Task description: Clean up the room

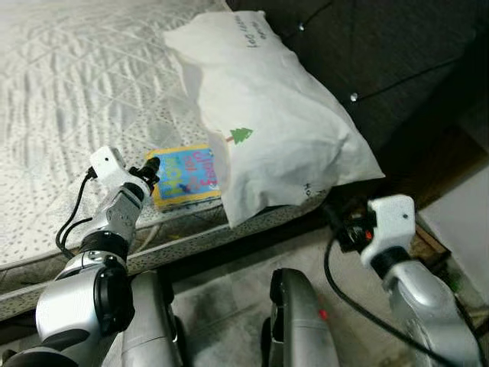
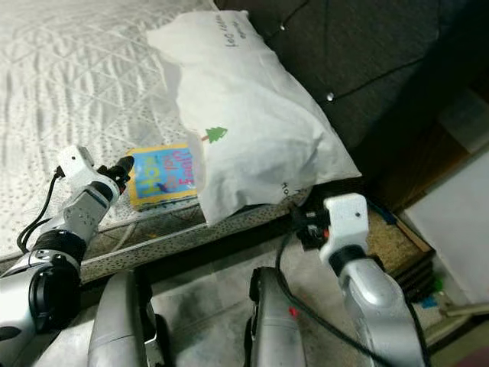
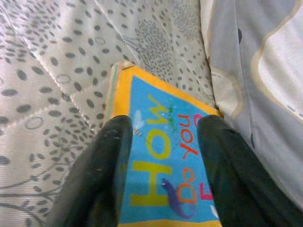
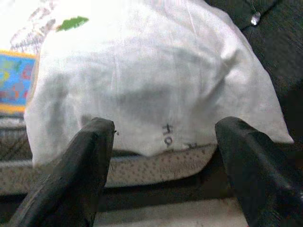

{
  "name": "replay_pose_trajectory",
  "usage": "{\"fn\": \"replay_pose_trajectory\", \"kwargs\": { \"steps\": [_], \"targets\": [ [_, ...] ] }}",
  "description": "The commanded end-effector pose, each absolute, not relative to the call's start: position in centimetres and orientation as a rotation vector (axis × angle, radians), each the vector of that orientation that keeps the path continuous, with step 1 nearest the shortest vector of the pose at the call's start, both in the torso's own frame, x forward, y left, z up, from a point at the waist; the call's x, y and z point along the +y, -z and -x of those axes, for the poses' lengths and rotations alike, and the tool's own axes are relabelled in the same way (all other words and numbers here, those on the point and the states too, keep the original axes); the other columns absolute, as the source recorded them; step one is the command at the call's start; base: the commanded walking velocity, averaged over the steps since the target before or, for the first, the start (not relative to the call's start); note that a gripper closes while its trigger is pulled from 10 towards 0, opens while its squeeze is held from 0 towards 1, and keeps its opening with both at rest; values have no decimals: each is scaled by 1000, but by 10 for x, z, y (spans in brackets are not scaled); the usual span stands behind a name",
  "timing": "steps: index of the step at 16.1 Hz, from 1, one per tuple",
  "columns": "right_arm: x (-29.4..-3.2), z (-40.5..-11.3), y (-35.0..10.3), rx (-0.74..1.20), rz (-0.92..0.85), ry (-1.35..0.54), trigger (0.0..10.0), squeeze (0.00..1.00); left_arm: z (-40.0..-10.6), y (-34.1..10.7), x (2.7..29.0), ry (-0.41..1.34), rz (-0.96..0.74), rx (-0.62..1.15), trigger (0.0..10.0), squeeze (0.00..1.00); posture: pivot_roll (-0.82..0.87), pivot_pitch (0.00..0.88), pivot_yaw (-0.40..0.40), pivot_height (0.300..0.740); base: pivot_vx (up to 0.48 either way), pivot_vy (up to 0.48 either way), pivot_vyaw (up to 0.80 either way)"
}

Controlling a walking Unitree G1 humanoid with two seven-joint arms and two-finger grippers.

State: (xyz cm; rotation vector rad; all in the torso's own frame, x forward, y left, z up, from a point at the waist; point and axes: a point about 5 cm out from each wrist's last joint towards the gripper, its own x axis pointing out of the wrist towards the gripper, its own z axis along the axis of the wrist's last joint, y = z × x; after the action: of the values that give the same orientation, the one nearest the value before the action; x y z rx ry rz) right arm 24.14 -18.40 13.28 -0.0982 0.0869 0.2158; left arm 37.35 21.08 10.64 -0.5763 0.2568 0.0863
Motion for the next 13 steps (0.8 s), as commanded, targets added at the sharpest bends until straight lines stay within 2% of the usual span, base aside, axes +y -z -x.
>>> {"fn": "replay_pose_trajectory", "kwargs": {
  "steps": [1,6,8,10,13],
  "targets": [
    [-183,-244,-129,87,96,-211,10000,0,-371,-104,215,-89,551,267,10000,1000,-122,103,-72,575,0,0,0],
    [-160,-268,-127,40,41,-259,10000,0,-362,-106,228,-141,487,199,10000,1000,-25,41,-56,575,0,0,0],
    [-150,-277,-124,22,4,-264,10000,0,-342,-98,227,-159,433,164,10000,1000,9,20,-47,575,0,0,0],
    [-139,-284,-120,17,-32,-266,10000,0,-302,-91,222,-170,337,114,10000,1000,70,0,-32,575,0,0,0],
    [-136,-283,-123,8,-80,-245,10000,0,-275,-91,218,-153,288,48,10000,1000,66,0,-11,575,0,0,0]
  ]
}}
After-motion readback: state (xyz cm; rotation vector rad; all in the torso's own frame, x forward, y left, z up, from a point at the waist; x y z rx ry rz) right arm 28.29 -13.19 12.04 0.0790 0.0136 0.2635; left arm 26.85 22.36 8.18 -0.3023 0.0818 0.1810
